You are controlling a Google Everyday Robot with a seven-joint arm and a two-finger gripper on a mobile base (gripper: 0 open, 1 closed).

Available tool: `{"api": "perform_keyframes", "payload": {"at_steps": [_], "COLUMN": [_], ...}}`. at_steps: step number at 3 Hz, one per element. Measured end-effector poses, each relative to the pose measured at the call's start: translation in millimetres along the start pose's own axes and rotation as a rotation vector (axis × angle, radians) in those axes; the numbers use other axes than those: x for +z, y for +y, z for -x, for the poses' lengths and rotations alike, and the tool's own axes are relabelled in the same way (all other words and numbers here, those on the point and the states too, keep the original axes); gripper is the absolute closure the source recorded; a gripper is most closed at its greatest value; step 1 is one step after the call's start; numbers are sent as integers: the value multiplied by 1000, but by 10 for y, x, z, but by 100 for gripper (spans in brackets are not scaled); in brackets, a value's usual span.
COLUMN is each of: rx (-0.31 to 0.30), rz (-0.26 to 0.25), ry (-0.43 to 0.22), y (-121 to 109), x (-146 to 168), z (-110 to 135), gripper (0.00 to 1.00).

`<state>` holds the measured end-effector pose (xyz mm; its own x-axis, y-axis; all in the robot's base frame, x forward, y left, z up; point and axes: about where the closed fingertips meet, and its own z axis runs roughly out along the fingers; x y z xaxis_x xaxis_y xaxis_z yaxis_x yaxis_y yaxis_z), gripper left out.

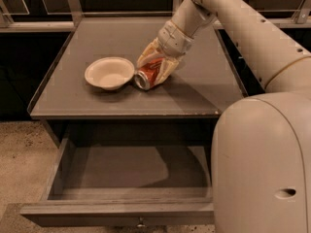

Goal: Place coke can into top drawer

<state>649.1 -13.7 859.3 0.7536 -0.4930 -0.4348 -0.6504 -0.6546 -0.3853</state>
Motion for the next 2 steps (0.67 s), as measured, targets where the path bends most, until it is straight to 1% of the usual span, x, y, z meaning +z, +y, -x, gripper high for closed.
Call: {"api": "perform_keyframes", "payload": {"at_steps": [1,2], "rx": [0,0], "rz": [0,0], "ry": [0,0], "y": [0,0], "x": [0,0], "z": [0,0], "gripper": [100,100]}}
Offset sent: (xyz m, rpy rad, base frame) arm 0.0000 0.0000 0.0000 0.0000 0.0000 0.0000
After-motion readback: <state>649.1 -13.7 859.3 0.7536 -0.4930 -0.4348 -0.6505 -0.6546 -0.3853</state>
